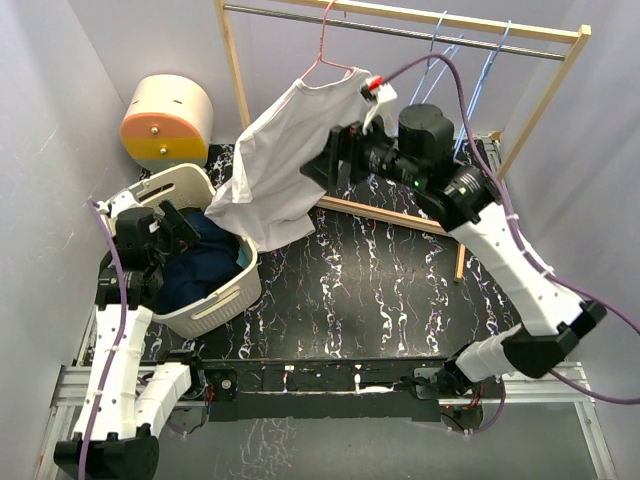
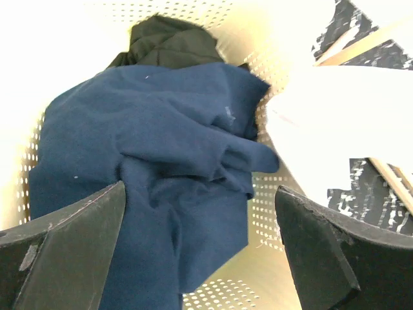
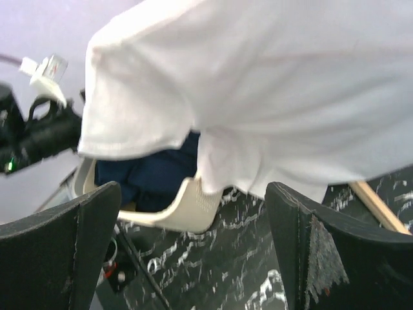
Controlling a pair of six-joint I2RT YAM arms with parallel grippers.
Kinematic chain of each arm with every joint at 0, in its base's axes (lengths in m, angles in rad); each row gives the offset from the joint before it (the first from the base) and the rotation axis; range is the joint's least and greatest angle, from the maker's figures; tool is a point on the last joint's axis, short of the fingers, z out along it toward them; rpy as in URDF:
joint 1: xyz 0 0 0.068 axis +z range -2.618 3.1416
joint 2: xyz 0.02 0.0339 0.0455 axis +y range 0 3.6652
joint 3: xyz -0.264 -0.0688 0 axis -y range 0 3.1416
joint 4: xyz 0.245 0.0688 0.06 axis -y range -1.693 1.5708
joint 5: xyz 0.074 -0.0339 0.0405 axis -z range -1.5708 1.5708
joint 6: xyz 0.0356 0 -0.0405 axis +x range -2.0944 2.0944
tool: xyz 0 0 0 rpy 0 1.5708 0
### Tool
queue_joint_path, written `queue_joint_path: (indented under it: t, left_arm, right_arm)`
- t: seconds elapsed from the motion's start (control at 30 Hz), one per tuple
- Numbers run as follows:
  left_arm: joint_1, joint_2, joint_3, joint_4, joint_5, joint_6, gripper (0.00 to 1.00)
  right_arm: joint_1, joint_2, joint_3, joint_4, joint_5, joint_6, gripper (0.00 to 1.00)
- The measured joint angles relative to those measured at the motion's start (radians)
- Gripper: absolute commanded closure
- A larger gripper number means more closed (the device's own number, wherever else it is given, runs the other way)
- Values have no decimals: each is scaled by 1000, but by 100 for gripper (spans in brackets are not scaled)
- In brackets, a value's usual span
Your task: Remove the t-shirt from the hanger
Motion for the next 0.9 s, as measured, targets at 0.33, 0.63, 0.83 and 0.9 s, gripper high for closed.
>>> queue_joint_path:
  t: [0.33, 0.63, 0.83, 0.9]
  left_arm:
    - [0, -91, 42, 17, 45, 7, 4]
    - [0, -95, 72, 22, 71, 21, 5]
    - [0, -102, 79, 25, 76, 36, 5]
    - [0, -101, 79, 25, 79, 39, 5]
  right_arm:
    - [0, 251, 334, 125, 139, 96, 6]
    - [46, 517, 655, 127, 318, 114, 15]
    - [127, 576, 687, 56, 496, 75, 29]
    - [140, 563, 658, 45, 546, 69, 33]
